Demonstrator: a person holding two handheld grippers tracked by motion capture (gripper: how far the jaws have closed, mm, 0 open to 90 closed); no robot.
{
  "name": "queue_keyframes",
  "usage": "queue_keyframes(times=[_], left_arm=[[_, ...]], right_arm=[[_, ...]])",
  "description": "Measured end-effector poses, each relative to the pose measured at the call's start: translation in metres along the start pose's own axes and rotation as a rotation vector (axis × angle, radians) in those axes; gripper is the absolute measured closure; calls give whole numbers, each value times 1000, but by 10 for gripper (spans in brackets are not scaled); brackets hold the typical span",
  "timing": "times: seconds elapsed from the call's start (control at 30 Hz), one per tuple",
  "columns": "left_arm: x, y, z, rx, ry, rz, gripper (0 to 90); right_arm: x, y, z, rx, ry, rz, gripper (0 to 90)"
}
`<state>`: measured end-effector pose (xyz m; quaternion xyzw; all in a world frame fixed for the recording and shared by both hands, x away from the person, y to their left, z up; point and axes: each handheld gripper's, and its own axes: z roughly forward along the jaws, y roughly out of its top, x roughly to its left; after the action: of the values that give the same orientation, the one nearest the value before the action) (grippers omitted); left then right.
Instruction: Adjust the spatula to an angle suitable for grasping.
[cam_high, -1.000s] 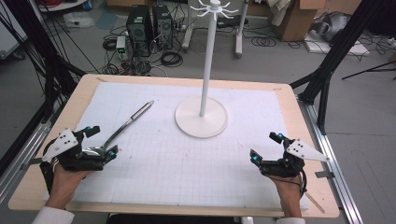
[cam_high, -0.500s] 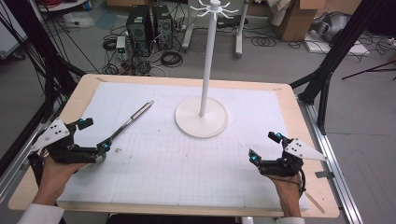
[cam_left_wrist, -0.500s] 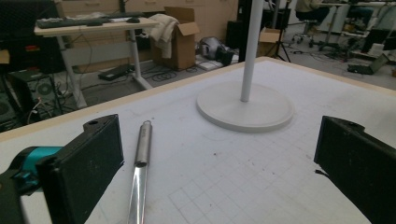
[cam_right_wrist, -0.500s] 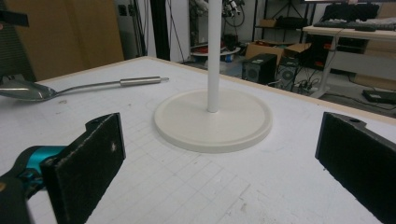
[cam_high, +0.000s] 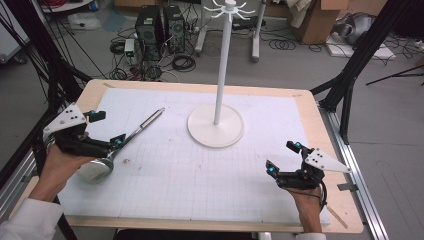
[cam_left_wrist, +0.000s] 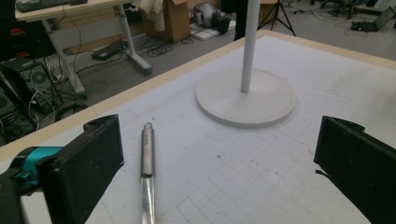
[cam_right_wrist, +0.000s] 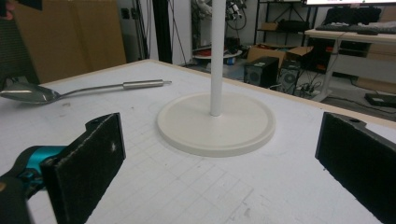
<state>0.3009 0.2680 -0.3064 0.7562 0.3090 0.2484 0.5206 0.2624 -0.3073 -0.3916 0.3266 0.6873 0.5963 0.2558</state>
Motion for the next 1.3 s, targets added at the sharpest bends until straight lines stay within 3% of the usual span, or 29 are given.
queue_keyframes(times=[0.33,0.37,0.67,0.83,0.93,1.07,1.3], left_arm=[[17,19,22,184,30,3,18],[21,21,26,219,28,-8,18],[31,28,47,347,34,-10,18],[34,27,67,452,9,-14,18],[36,25,74,487,8,-21,18],[40,20,87,580,22,-12,18],[42,18,106,665,28,1,29]], right_arm=[[-1,0,0,3,1,6,4],[0,0,0,2,2,6,5],[-1,0,1,3,-2,1,5],[0,0,1,10,4,-1,5],[-1,0,1,8,4,-1,4],[-1,0,1,7,6,-3,5],[-1,0,1,8,5,0,5]])
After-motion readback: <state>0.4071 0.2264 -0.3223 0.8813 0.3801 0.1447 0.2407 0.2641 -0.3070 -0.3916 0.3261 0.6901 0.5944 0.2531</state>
